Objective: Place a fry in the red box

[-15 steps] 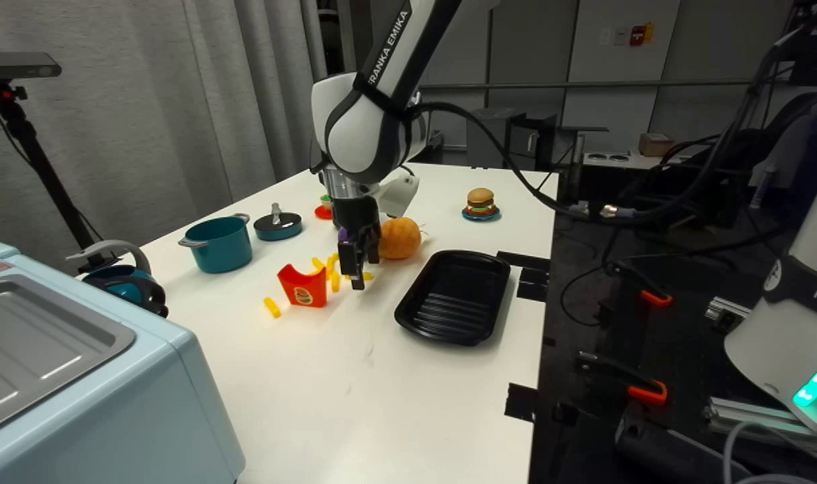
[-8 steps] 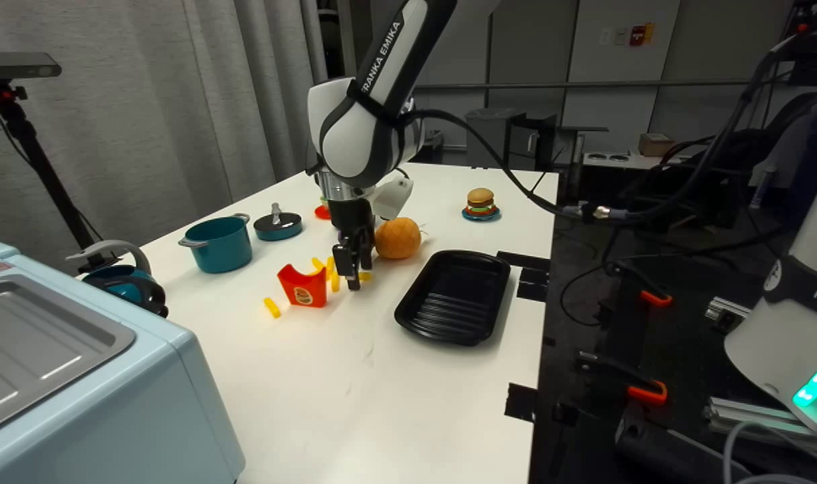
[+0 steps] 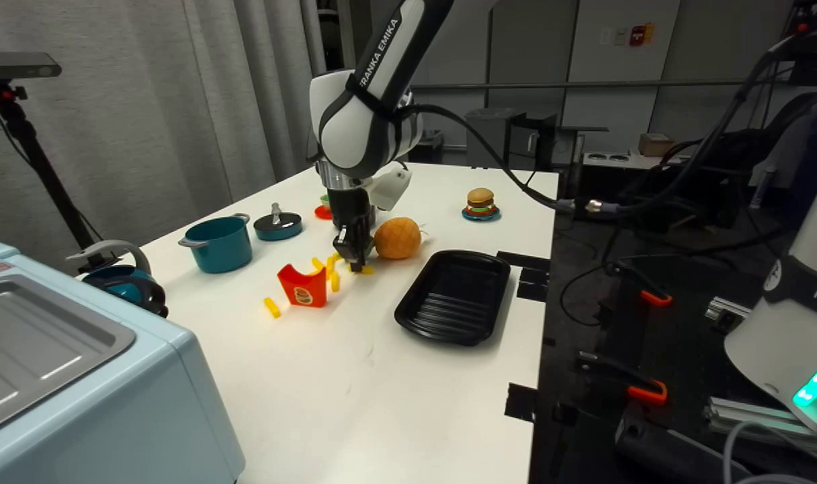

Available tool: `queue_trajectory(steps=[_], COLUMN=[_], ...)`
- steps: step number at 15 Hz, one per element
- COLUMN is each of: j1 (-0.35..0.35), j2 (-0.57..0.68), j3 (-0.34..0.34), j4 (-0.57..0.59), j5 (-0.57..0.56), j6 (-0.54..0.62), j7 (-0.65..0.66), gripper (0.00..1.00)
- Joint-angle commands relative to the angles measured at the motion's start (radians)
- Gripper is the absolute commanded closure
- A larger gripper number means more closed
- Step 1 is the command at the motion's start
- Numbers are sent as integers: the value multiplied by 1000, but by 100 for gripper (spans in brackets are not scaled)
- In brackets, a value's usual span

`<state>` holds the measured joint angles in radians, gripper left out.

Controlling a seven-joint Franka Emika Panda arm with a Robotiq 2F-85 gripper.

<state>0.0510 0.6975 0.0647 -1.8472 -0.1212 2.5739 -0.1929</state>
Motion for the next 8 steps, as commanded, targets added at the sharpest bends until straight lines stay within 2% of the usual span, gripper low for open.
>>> queue_trajectory(steps=[1, 8], j1=[-13, -15], j2=[-3, -59], j3=[-2, 33], j4=[23, -4], j5=[-6, 27], j6=[-6, 18], j7=[-18, -4], gripper=[98, 96])
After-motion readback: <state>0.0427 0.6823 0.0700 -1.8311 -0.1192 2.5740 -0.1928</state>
